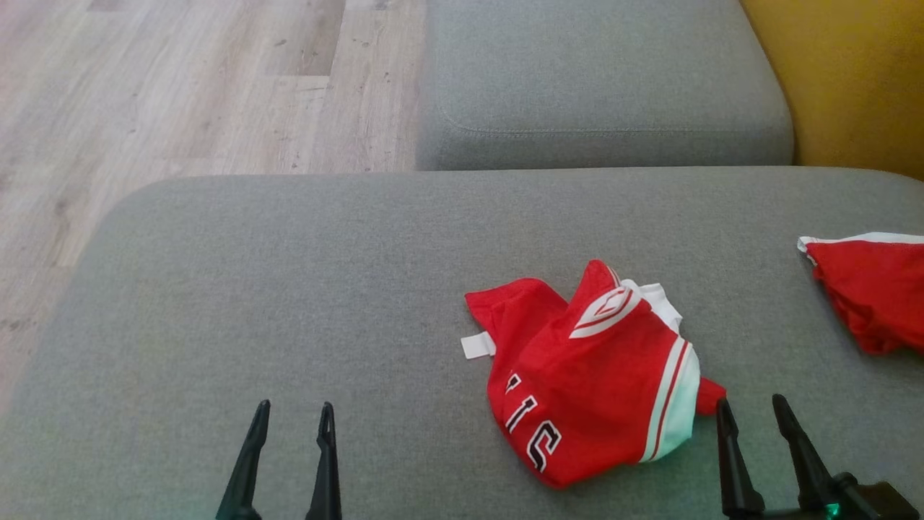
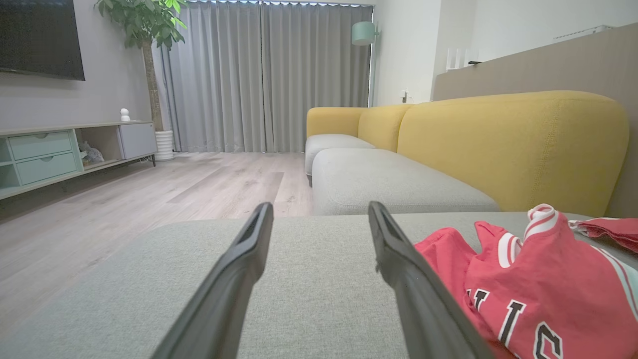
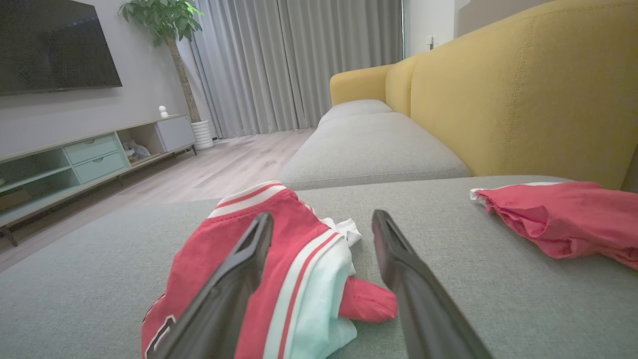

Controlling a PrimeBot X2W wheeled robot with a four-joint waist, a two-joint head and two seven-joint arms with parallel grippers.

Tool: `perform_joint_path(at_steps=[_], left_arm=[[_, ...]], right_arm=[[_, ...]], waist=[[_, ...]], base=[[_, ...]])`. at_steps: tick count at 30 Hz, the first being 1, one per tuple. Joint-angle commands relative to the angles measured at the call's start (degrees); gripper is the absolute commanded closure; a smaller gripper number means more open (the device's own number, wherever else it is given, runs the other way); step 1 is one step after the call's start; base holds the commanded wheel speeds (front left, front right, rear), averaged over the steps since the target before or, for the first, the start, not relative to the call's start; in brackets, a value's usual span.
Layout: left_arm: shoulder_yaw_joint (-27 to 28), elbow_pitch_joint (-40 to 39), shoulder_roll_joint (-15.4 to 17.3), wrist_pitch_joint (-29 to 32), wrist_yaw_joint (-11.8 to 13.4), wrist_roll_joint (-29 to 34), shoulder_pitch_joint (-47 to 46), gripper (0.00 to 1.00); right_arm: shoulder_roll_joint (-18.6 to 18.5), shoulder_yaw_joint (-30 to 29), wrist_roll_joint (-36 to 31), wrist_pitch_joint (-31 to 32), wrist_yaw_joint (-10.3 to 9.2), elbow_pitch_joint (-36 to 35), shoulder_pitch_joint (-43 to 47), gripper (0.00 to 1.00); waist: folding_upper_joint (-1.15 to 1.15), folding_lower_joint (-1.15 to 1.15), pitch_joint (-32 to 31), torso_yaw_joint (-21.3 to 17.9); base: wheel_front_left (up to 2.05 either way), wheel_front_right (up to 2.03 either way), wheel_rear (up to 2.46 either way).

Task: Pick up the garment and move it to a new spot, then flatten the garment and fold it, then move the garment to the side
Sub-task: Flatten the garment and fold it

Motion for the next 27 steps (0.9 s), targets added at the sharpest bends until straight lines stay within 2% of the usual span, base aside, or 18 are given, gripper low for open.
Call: perform_joint_path(at_steps=[1,8,14,20,27], left_arm=[[1.6,-1.6,-0.9,-0.4,-0.3,0.6,-2.3,0.00],[-2.9,2.2,-0.9,-0.4,-3.1,2.2,-7.7,0.00],[-10.0,12.0,-0.9,-0.4,-6.4,3.7,-18.7,0.00],[-17.3,19.3,-0.9,2.2,-6.8,0.4,-31.7,0.00],[-21.9,25.0,-0.9,7.8,-5.6,-2.1,-40.7,0.00]], right_arm=[[-0.5,1.5,0.1,-0.2,-0.04,-2.0,-1.9,0.00],[-0.5,2.5,-0.5,-0.2,-0.04,-2.3,-3.2,0.00],[-0.7,4.0,-0.8,-0.2,-0.04,-2.6,-4.4,0.00],[-0.8,3.6,0.2,-0.2,-0.04,-2.8,-6.0,0.00],[-0.6,3.0,1.2,-0.2,-0.04,-3.1,-7.7,0.00]], waist=[[0.00,0.00,0.2,-0.3],[0.00,0.00,2.7,-4.2],[0.00,0.00,6.1,-10.3],[0.00,0.00,10.5,-16.1],[0.00,0.00,13.7,-20.3]], base=[[0.00,0.00,0.00],[0.00,0.00,0.00],[0.00,0.00,0.00],[0.00,0.00,0.00],[0.00,0.00,0.00]])
